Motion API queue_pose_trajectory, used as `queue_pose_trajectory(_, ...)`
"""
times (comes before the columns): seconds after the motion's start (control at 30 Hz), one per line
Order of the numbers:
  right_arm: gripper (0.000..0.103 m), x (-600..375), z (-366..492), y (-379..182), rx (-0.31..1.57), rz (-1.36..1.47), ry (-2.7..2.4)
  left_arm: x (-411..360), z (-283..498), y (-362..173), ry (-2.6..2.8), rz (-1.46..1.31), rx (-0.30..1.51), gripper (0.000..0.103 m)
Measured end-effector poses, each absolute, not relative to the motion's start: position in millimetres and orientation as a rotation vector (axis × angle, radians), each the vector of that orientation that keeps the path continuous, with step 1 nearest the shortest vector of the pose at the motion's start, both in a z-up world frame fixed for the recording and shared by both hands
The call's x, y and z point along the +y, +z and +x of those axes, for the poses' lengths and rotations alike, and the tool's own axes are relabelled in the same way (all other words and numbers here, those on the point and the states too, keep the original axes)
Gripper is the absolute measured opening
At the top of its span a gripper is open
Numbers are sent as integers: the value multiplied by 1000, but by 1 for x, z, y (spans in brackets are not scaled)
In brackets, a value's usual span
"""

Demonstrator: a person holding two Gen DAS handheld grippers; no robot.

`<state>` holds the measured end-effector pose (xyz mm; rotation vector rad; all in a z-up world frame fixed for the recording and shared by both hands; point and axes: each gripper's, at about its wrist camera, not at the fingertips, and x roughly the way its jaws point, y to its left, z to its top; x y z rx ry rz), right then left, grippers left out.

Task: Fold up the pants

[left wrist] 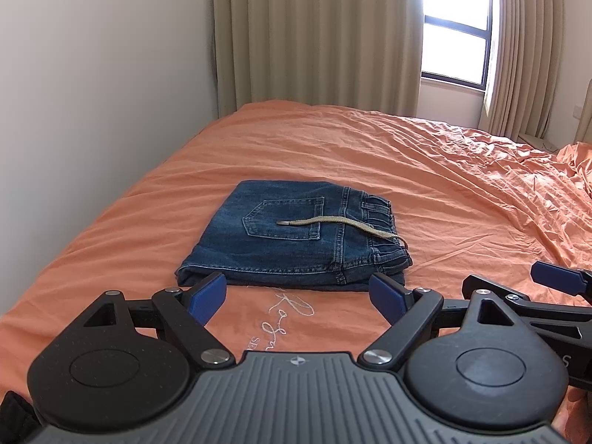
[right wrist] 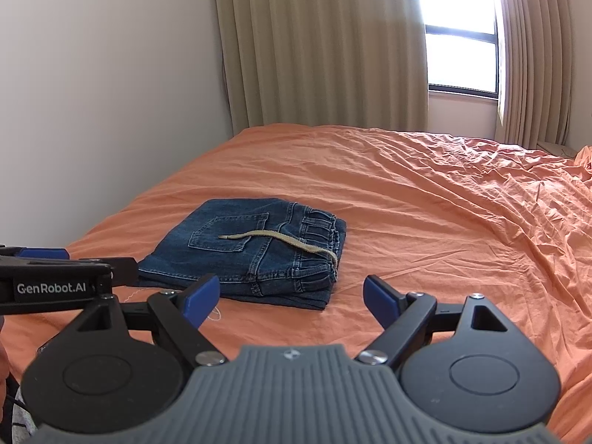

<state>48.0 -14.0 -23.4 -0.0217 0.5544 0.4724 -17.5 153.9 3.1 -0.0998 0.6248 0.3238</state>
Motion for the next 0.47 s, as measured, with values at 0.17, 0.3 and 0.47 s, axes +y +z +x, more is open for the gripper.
queue_pose_trajectory(0.17,81,-15,48,-23,557,-17,470,152,-17,4,339,-75,617,101)
queue_pose_trajectory(0.3,81,-15,48,-23,558,-17,469,151,-17,6,342,-71,615,101)
queue_pose_trajectory(0.47,81,-16,47,-23,561,-12,467,151,-17,6,345,-71,612,101)
